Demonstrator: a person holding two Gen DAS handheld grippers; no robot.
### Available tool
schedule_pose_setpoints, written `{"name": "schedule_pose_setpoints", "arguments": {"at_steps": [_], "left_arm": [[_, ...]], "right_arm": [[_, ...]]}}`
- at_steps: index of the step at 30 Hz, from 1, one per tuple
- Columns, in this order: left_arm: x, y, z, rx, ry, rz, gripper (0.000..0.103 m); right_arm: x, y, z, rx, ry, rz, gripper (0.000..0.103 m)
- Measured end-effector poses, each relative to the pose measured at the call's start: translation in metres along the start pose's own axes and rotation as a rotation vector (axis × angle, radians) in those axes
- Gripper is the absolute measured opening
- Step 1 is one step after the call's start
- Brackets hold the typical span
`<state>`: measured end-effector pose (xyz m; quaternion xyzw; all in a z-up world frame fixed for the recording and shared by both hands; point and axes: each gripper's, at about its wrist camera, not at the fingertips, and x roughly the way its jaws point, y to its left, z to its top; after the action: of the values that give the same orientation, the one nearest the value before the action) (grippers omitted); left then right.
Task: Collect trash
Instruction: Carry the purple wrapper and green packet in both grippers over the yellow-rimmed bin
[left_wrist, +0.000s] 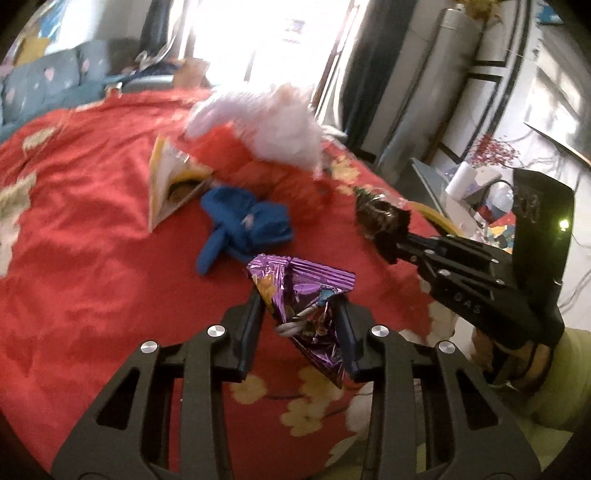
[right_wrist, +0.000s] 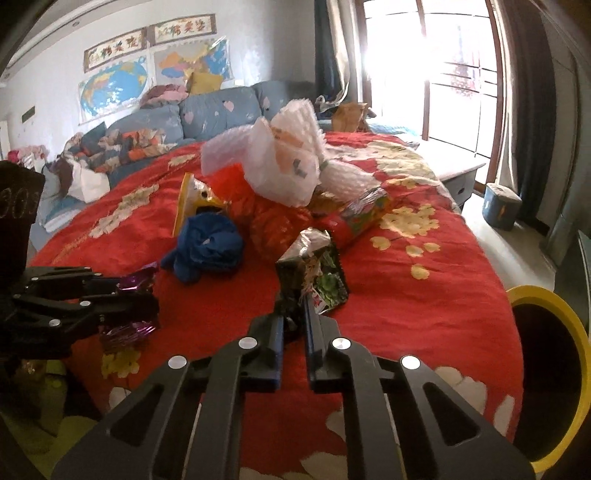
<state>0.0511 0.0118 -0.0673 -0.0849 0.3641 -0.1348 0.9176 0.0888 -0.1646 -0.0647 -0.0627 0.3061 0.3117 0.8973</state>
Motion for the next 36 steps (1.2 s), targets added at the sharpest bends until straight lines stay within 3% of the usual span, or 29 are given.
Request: {"name": "schedule_pose_setpoints", "arguments": {"at_steps": [13,36], "left_arm": [[0.005,-0.028,0.025,0.061,-0.053,-0.032,0.028],[0.044,-0.091,0.07,0.193,-0.05,-0.107,0.028]], "right_arm": [[-0.034,-0.029,0.003,0.074,-0.064,-0.062,0.008],[-0.086,-0.118,-0.013,0.283,-0.148,-0.24,0.008]]}}
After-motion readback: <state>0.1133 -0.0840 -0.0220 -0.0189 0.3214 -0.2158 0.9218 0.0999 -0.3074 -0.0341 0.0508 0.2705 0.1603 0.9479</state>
